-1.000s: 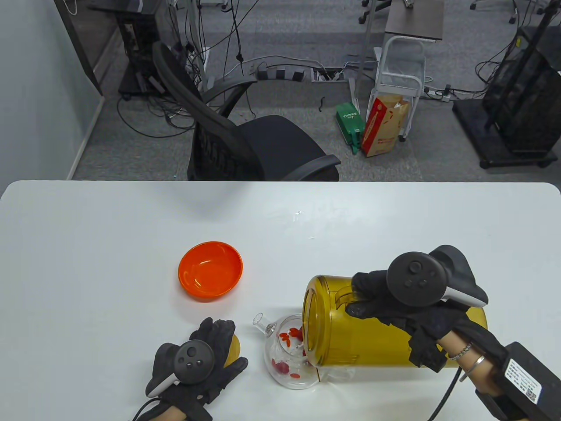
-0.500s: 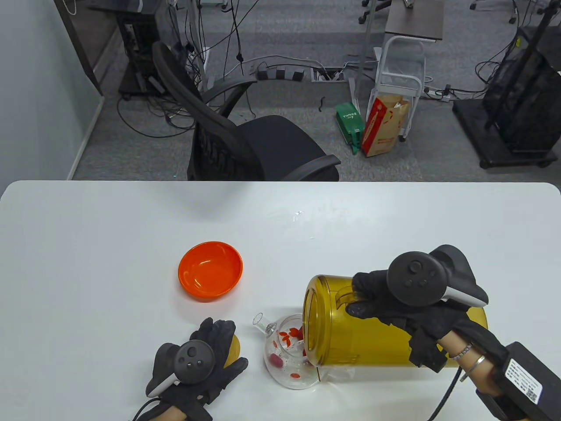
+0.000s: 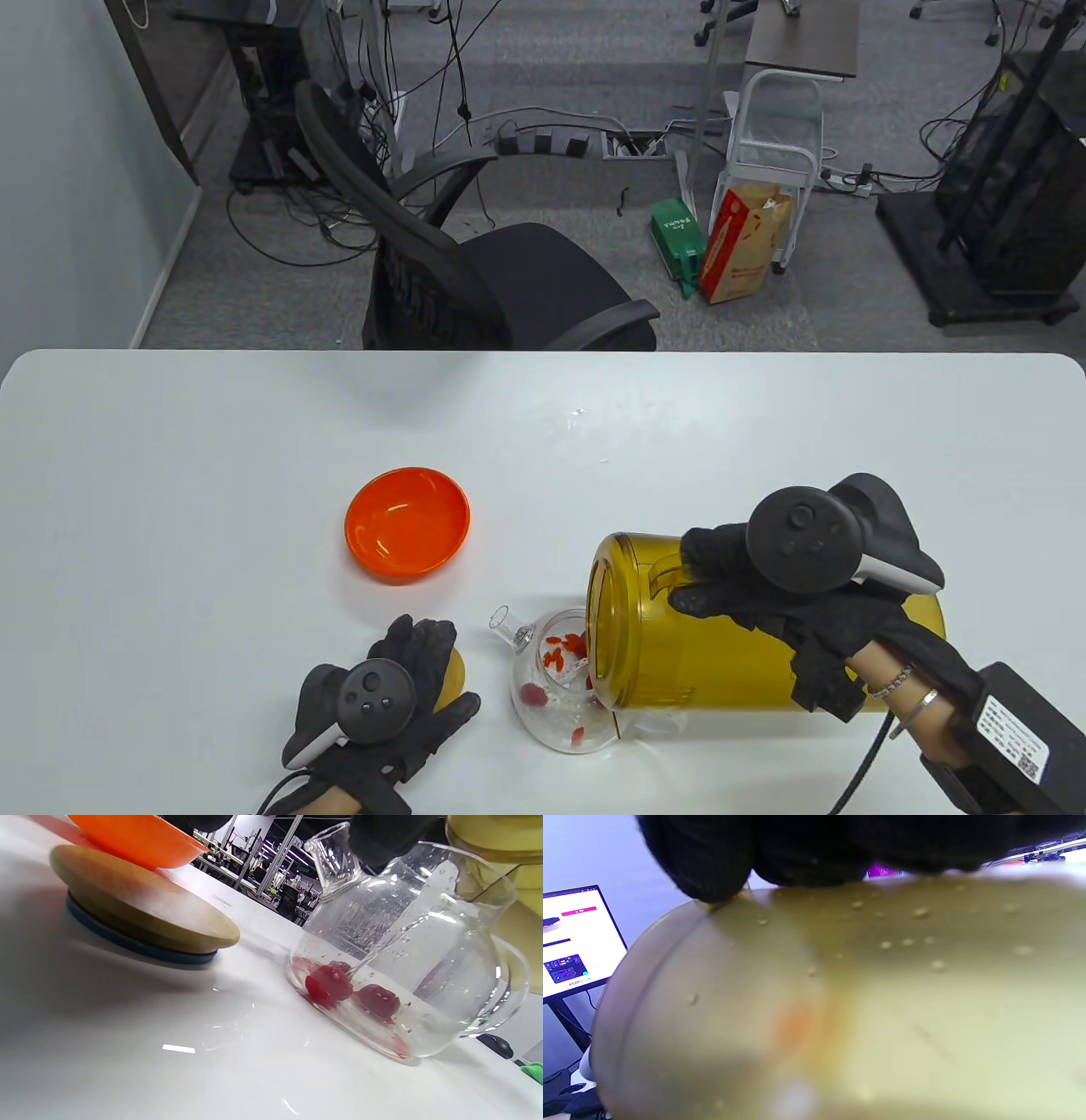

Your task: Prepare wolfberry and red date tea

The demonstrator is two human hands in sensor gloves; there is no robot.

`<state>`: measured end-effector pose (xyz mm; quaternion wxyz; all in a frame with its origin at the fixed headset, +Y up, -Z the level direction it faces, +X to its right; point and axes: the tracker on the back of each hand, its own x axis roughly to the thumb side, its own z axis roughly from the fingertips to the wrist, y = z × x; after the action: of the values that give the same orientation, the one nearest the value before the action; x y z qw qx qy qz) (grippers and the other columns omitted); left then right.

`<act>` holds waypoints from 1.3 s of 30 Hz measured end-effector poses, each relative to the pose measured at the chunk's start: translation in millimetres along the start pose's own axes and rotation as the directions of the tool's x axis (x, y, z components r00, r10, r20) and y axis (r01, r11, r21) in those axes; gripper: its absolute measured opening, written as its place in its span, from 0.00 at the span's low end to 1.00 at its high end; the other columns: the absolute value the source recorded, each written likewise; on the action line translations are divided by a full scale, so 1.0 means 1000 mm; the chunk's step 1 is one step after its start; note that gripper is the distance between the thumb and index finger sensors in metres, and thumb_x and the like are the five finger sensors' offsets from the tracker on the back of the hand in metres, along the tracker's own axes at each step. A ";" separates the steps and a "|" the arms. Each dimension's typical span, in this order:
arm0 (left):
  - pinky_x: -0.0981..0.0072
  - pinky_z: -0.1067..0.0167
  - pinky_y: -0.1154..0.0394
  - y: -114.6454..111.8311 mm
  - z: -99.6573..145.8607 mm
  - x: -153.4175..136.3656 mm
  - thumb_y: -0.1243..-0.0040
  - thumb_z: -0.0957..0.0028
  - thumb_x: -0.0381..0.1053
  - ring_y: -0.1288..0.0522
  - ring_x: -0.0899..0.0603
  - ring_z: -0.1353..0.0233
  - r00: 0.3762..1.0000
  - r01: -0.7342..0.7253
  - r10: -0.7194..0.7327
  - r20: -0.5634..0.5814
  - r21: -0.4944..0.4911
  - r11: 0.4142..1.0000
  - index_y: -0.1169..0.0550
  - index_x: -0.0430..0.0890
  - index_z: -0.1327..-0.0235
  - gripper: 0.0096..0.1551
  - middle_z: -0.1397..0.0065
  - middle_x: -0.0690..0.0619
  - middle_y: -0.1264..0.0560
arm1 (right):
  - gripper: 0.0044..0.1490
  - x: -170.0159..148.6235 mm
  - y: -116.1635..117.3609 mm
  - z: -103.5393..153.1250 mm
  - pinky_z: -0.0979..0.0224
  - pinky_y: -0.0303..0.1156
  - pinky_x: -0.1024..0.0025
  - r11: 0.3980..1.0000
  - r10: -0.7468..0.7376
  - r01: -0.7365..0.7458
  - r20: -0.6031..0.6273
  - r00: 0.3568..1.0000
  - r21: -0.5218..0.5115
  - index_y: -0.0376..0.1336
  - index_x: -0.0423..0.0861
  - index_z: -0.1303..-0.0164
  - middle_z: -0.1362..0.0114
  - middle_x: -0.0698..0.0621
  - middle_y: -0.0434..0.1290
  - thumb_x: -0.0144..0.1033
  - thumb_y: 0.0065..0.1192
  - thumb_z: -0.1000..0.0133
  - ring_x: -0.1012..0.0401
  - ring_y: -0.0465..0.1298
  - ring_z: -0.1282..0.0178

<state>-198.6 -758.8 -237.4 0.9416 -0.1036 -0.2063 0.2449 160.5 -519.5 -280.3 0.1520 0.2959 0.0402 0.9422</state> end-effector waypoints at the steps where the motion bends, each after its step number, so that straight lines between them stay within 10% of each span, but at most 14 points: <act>1: 0.29 0.30 0.56 0.000 0.000 0.000 0.48 0.37 0.63 0.58 0.22 0.20 1.000 0.000 0.000 0.000 -0.001 1.000 0.52 0.35 0.20 0.49 0.16 0.28 0.49 | 0.26 0.000 0.000 0.000 0.64 0.78 0.57 1.000 0.000 0.000 0.000 1.000 0.000 0.72 0.45 0.53 0.66 0.50 0.79 0.54 0.69 0.48 0.59 0.78 0.75; 39: 0.29 0.30 0.56 0.000 0.000 0.001 0.48 0.37 0.63 0.58 0.22 0.20 1.000 0.004 -0.004 0.001 -0.004 1.000 0.52 0.35 0.20 0.49 0.16 0.28 0.49 | 0.26 0.001 0.000 0.001 0.64 0.78 0.56 1.000 -0.002 0.002 -0.005 1.000 0.005 0.73 0.44 0.53 0.66 0.49 0.80 0.54 0.69 0.48 0.58 0.78 0.75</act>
<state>-197.7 -758.8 -237.0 0.9419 -0.1048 -0.2074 0.2426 160.1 -518.8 -278.9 0.1520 0.2938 0.0435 0.9427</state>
